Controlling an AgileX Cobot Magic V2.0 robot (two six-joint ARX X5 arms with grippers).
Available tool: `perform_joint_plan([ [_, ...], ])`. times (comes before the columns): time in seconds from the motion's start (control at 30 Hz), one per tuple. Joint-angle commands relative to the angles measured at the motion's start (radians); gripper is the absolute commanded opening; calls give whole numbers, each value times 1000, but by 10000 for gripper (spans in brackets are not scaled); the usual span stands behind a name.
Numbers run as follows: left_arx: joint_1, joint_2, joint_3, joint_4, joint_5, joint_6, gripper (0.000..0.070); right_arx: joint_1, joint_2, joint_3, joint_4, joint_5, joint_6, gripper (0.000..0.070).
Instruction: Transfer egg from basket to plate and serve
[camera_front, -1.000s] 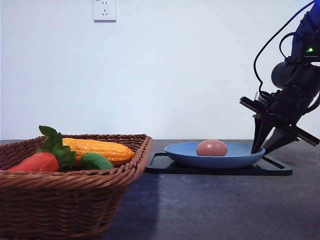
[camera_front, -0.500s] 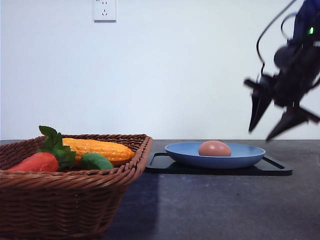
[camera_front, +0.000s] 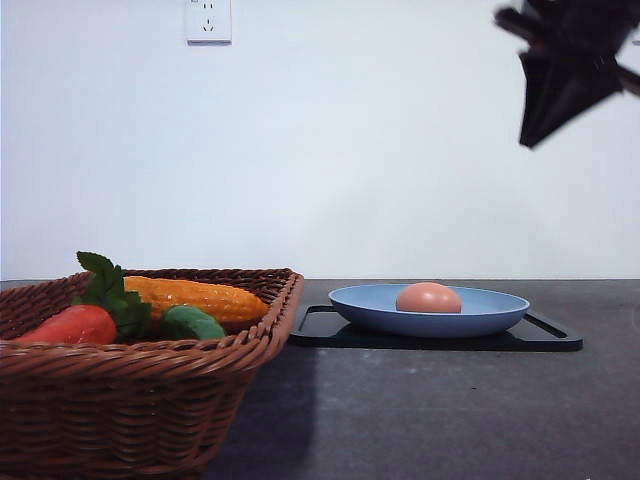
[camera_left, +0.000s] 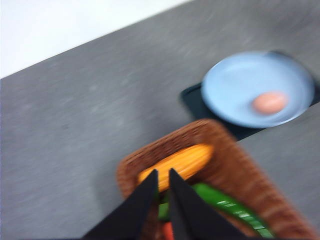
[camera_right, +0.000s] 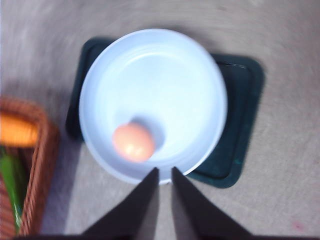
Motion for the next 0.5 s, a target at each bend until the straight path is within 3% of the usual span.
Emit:
perform_joint_plan([
  [0.0, 7, 27, 13, 4, -26, 58, 0, 34, -35, -3, 2, 44, -34, 0],
  [0.3, 193, 59, 10, -14, -23, 77, 0, 241, -337, -222, 103, 297, -34, 0],
  [0.47, 292, -5, -2, -2, 74, 56, 0, 300, -547, -442, 255, 386, -34, 0],
])
